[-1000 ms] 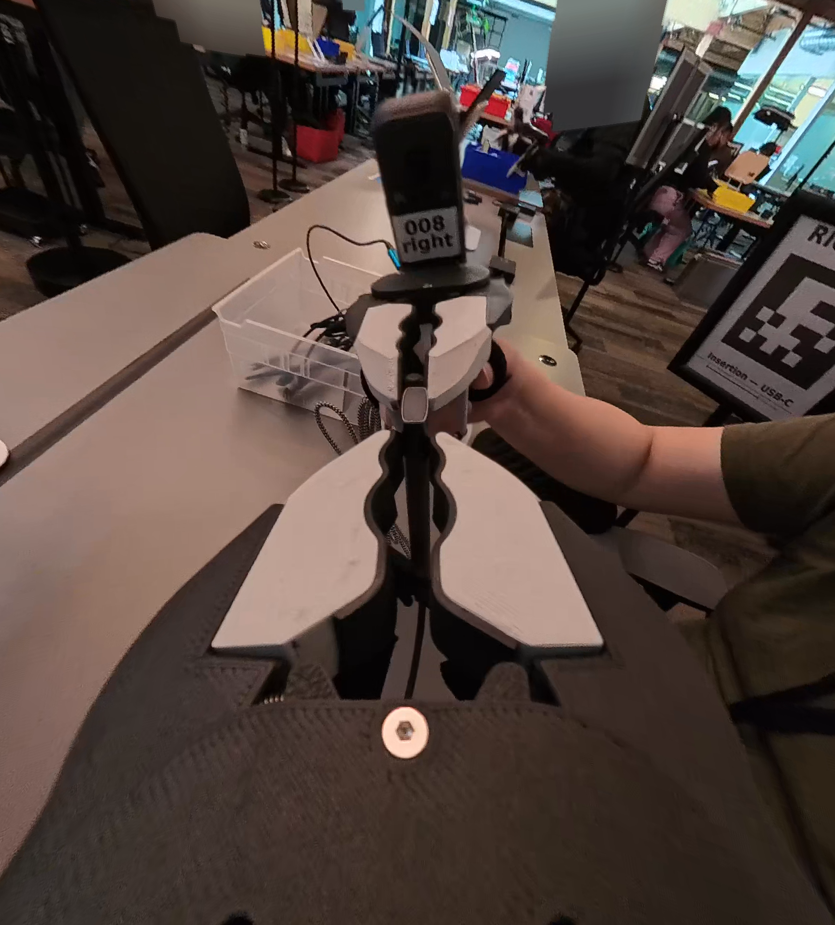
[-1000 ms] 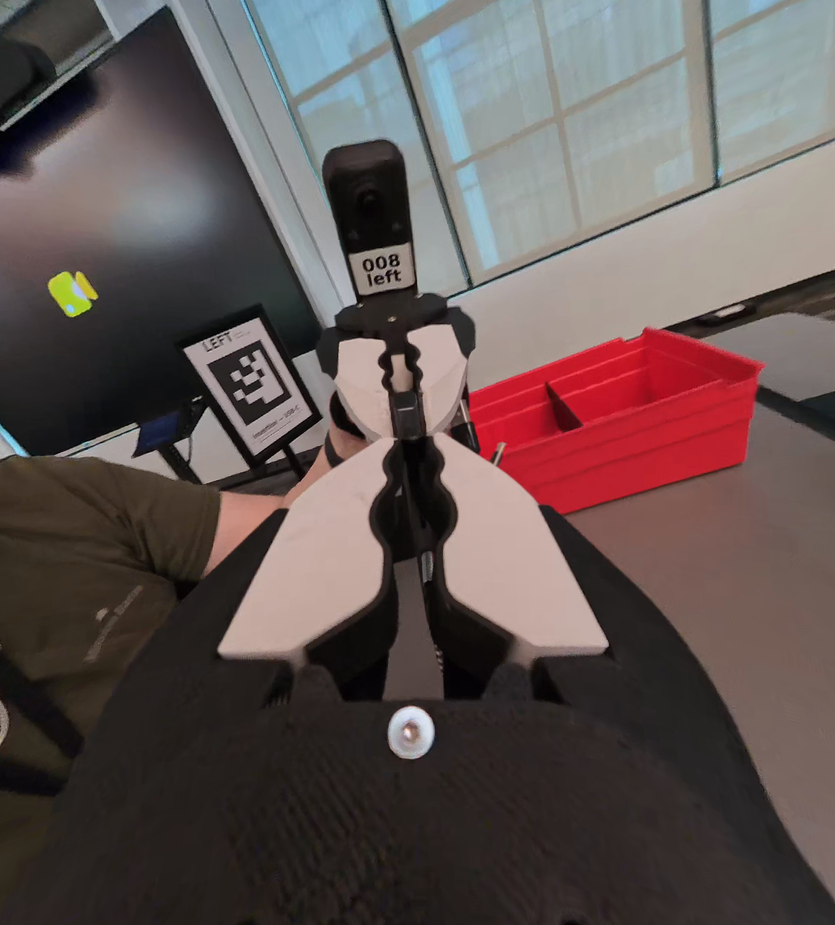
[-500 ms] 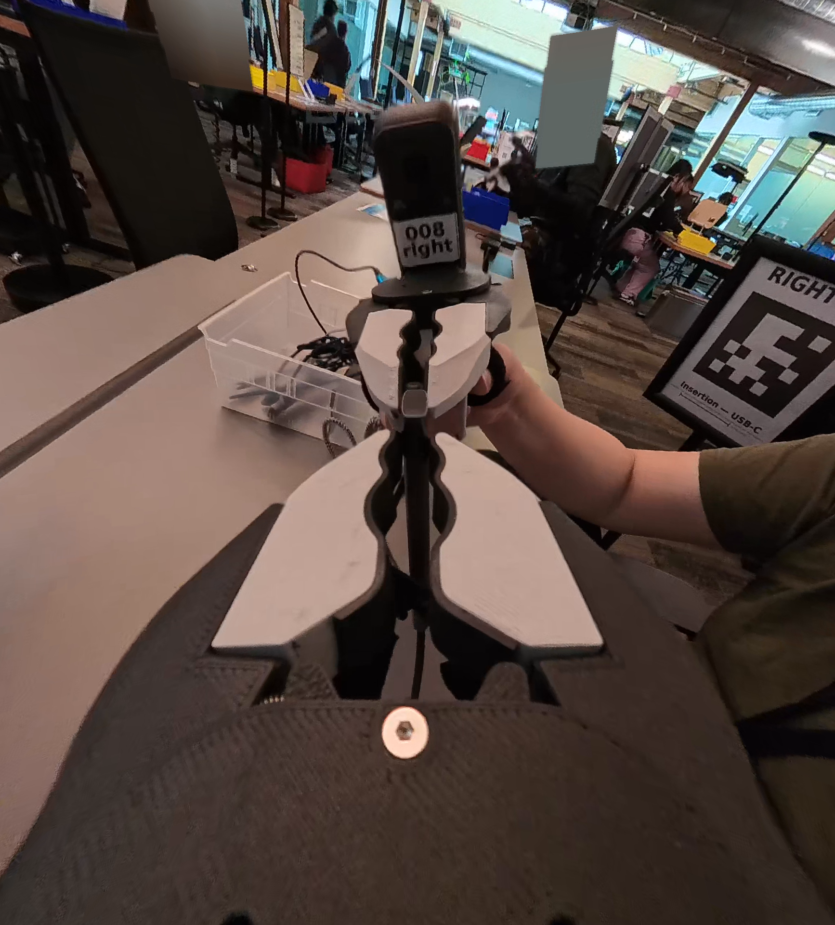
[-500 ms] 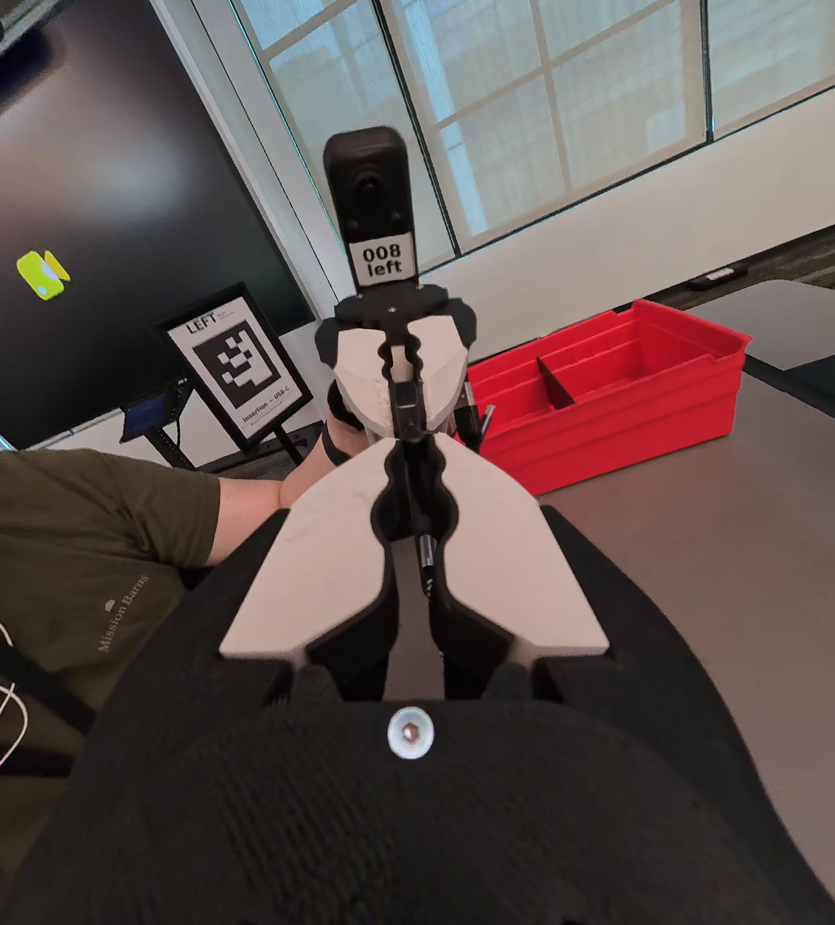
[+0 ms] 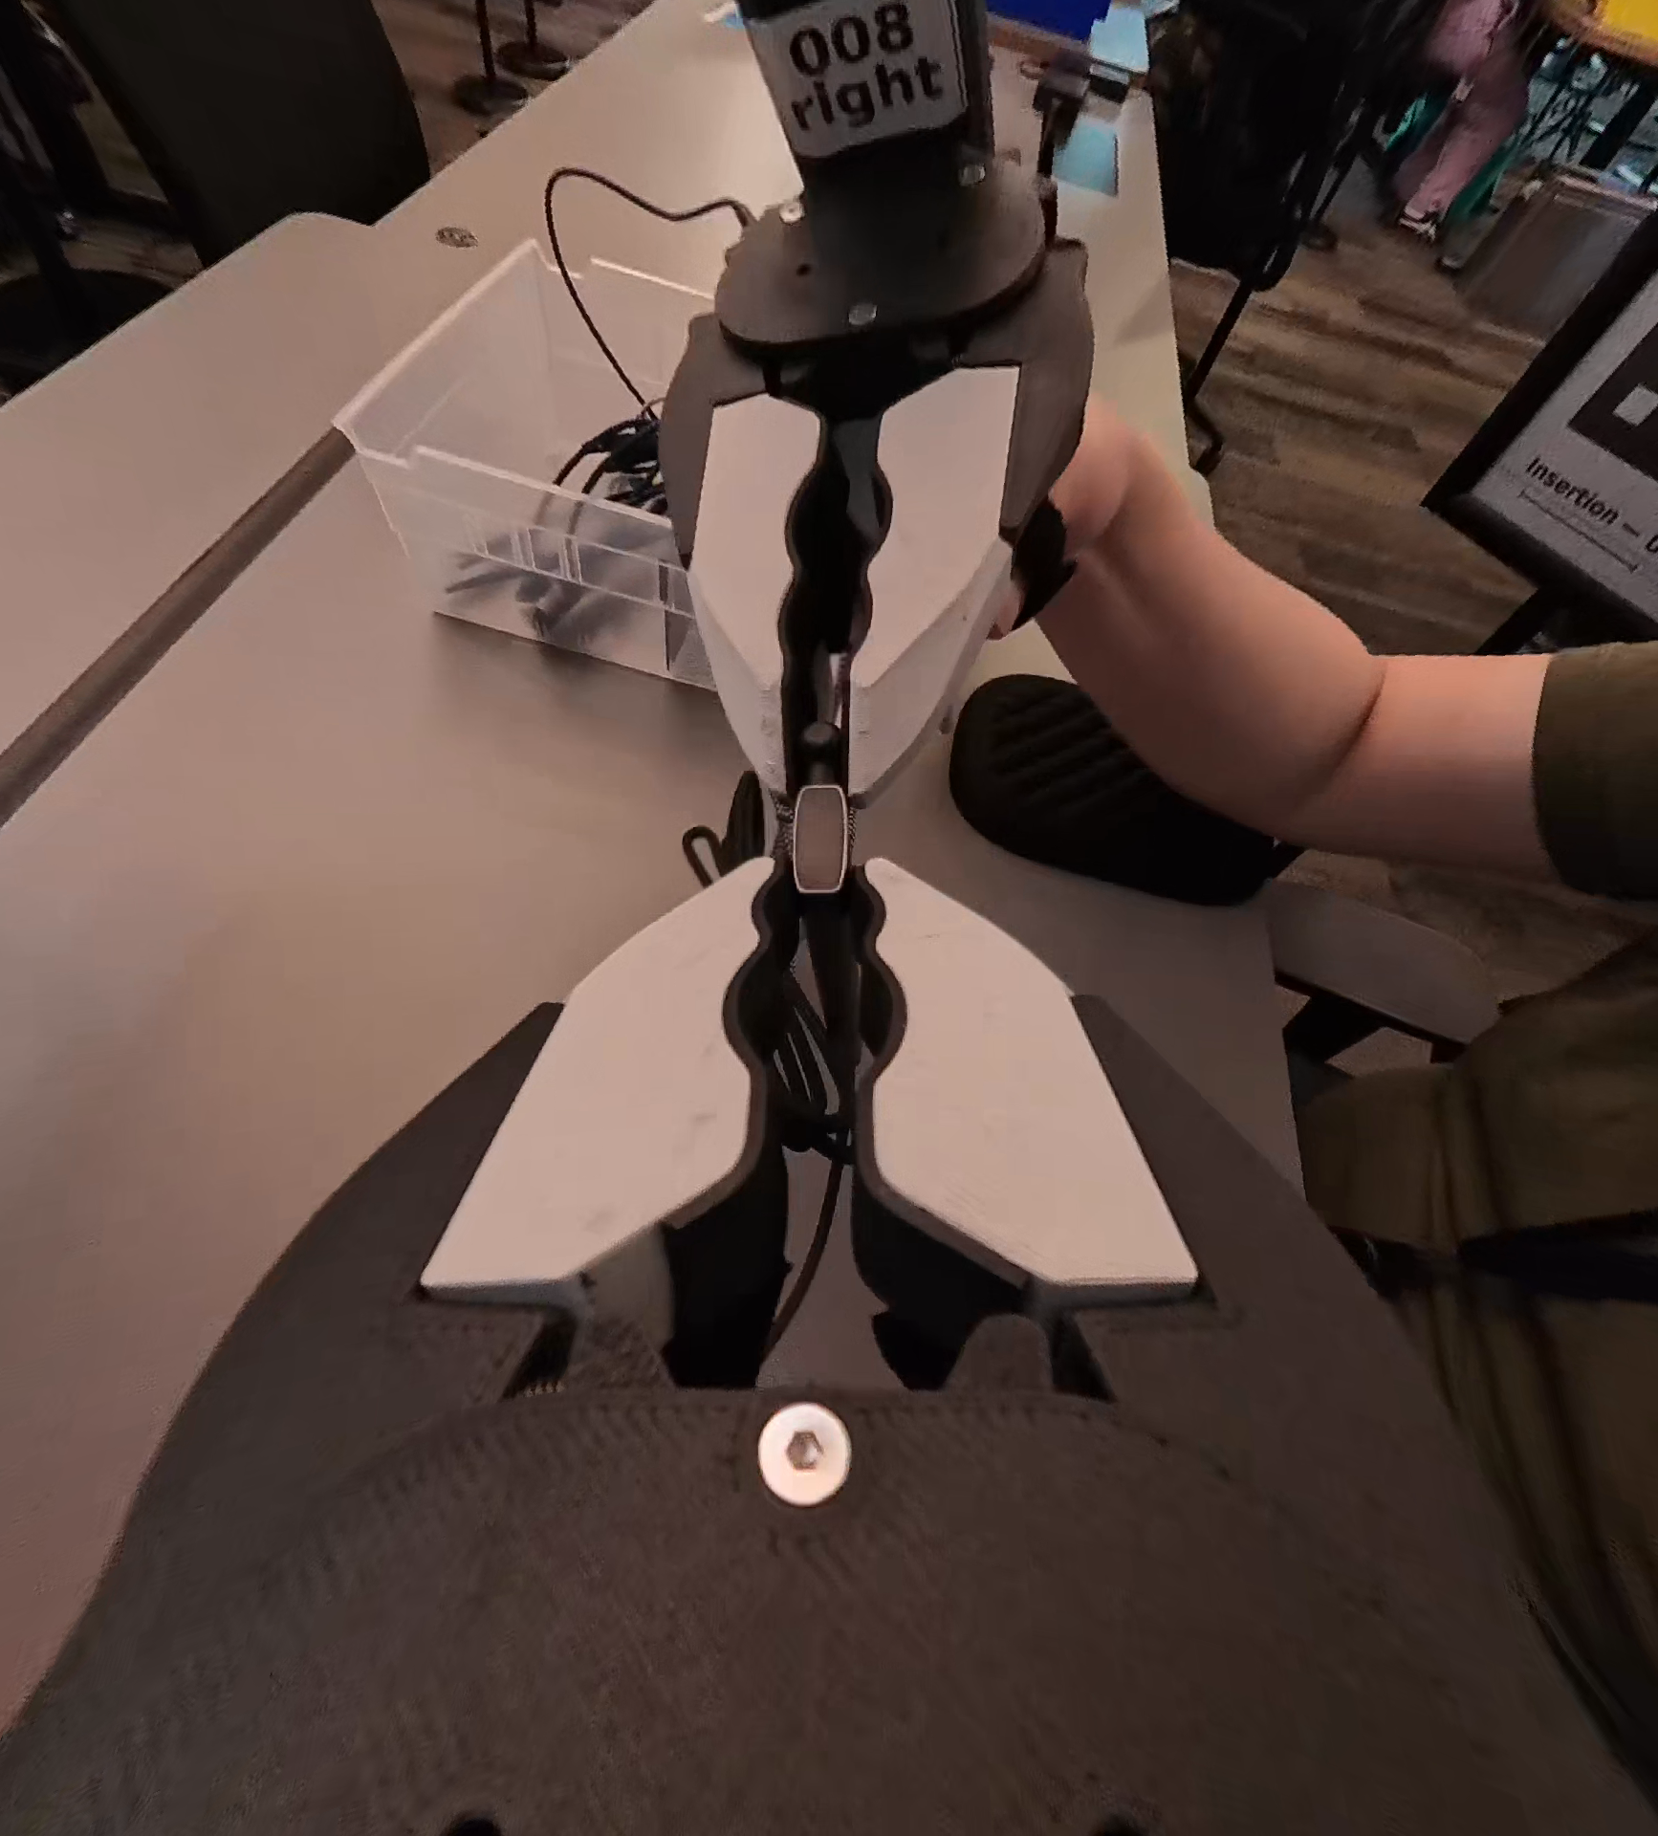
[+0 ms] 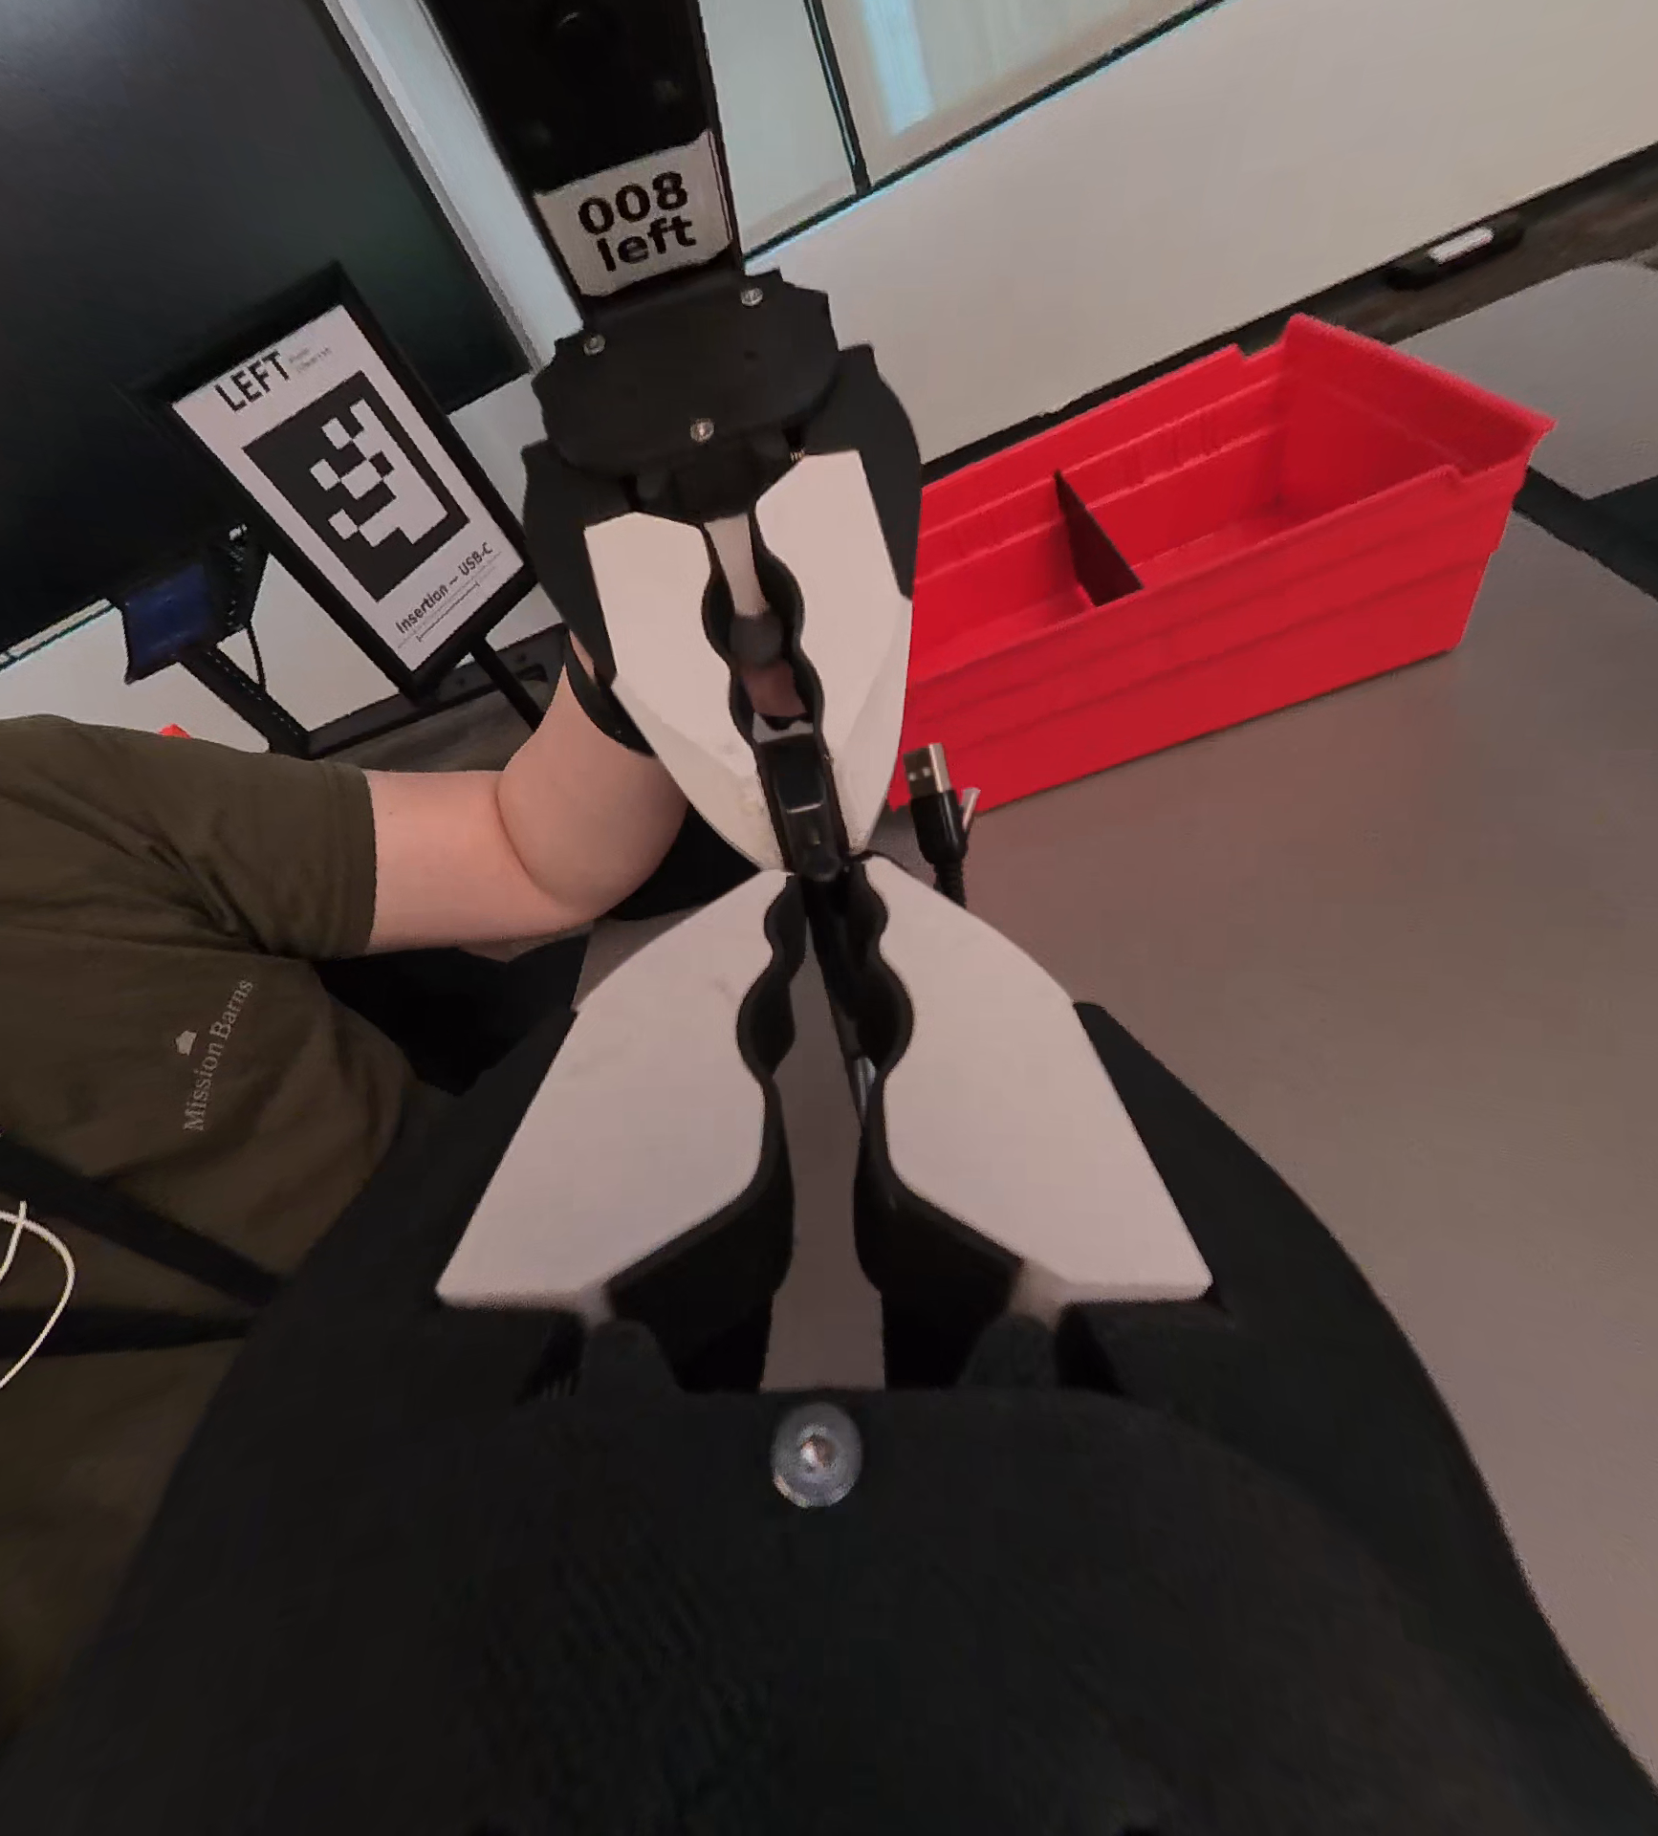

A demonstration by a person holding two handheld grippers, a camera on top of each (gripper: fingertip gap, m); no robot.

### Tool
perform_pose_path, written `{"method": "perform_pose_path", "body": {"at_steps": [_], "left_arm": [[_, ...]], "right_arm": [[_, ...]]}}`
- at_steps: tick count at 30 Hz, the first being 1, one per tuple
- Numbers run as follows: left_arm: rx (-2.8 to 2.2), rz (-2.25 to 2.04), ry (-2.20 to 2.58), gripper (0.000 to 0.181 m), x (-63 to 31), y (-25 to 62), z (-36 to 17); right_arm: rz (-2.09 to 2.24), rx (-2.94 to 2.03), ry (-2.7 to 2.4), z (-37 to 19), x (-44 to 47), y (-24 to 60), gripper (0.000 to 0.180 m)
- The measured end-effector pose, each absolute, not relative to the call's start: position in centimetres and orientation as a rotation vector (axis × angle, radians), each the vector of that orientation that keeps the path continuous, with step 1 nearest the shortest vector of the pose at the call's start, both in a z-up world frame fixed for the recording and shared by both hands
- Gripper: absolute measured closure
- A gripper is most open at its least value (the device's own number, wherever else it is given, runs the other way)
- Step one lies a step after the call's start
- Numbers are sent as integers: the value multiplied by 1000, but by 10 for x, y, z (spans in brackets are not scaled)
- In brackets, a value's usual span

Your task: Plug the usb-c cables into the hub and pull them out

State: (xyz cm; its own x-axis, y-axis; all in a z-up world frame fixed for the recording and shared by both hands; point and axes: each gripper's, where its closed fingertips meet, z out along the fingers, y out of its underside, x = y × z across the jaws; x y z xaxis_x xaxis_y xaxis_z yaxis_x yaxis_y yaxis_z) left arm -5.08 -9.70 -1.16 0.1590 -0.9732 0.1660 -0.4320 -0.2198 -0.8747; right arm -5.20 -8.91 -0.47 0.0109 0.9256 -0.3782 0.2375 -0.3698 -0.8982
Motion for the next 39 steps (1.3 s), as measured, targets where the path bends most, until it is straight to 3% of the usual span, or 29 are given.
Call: {"method": "perform_pose_path", "body": {"at_steps": [8,39], "left_arm": [[-1566,-1194,1205,171,-51,-97,26],[-1588,-1241,1198,171,-51,-98,23]], "right_arm": [[1484,-1529,-1094,28,-45,-88,172],[1470,-1579,-1058,27,-51,-90,172]]}}
